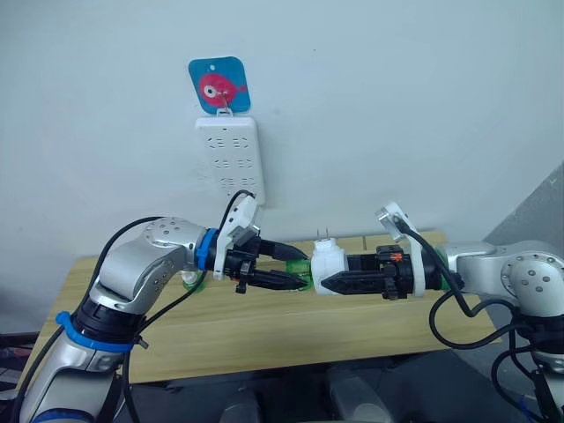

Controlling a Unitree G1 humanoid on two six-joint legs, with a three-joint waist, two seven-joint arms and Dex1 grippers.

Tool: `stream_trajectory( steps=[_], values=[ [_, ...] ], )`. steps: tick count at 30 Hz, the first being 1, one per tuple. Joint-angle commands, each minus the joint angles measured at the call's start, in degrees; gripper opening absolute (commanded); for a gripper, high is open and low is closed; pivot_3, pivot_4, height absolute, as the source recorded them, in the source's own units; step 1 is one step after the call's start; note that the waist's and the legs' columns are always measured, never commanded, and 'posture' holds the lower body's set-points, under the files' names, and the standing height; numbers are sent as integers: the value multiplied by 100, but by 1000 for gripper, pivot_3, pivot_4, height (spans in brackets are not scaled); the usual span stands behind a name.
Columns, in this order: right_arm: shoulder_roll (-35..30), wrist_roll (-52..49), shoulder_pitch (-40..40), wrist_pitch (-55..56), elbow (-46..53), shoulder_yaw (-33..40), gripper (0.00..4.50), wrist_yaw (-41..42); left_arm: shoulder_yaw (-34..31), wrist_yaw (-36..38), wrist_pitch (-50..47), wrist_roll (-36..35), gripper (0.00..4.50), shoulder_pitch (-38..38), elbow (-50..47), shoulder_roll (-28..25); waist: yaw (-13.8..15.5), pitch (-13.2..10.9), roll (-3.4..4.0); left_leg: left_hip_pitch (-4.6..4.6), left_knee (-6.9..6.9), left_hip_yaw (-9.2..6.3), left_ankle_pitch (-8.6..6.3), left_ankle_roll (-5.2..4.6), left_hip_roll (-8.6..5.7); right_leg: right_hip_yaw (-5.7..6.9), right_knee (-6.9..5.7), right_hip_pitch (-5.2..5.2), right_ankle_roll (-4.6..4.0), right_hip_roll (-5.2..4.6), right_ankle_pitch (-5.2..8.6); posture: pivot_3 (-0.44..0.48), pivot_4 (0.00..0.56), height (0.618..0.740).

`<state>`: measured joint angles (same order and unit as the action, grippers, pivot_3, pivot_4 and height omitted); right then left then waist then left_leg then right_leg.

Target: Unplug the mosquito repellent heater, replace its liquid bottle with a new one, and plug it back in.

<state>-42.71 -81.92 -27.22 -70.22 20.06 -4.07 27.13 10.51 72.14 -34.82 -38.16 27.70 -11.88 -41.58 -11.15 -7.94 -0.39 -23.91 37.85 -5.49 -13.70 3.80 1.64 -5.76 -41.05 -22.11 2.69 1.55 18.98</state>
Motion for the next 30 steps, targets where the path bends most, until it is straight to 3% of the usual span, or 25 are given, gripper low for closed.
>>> stream_trajectory(
  steps=[1,4,5,10,16,21,28,30],
  values=[
    [26,-272,0,-42,278,171,3004,235,-364,-13,646,337,3358,-144,61,-43,3,-1,-2,-1,2,0,0,0,0,1,0,0,0,0,0,-199,90,692],
    [36,-332,18,-71,206,235,3004,199,-443,-82,1265,630,4284,-341,33,-14,10,-1,-2,0,3,2,0,0,-1,-2,0,0,0,-2,0,-198,92,692],
    [38,-354,25,-84,174,262,3004,182,-486,-113,1341,655,4309,-419,-8,-17,8,-1,-1,-1,3,1,0,0,-1,-1,0,0,0,-2,0,-197,92,692],
    [75,-421,49,-117,4,398,3004,80,-646,-198,2229,988,4309,-995,-346,84,5,-1,-1,0,1,3,0,0,0,-3,0,0,0,-2,0,-197,94,692],
    [172,-603,72,-117,-147,490,3004,-135,-702,-462,3658,1508,4309,-1563,-355,579,24,-1,-2,0,5,4,0,0,-1,-4,-1,2,-1,-4,-1,-197,94,692],
    [206,-747,60,-121,-197,482,3004,-282,-510,-671,4653,1947,4309,-1431,-20,1078,37,-1,-2,0,10,8,0,0,-5,-7,0,5,0,-7,-2,-194,95,692],
    [202,-818,70,-120,-189,482,3004,-377,-344,-498,5350,2070,4309,-1370,346,1161,2,-1,-2,1,5,7,0,0,-2,-5,-1,4,0,-5,-2,-201,93,692],
    [199,-834,75,-114,-180,483,3004,-396,-314,-472,5397,2030,3917,-1351,369,1169,4,-1,-2,1,6,6,0,0,-2,-5,-1,4,0,-5,-2,-201,93,692]
  ],
)
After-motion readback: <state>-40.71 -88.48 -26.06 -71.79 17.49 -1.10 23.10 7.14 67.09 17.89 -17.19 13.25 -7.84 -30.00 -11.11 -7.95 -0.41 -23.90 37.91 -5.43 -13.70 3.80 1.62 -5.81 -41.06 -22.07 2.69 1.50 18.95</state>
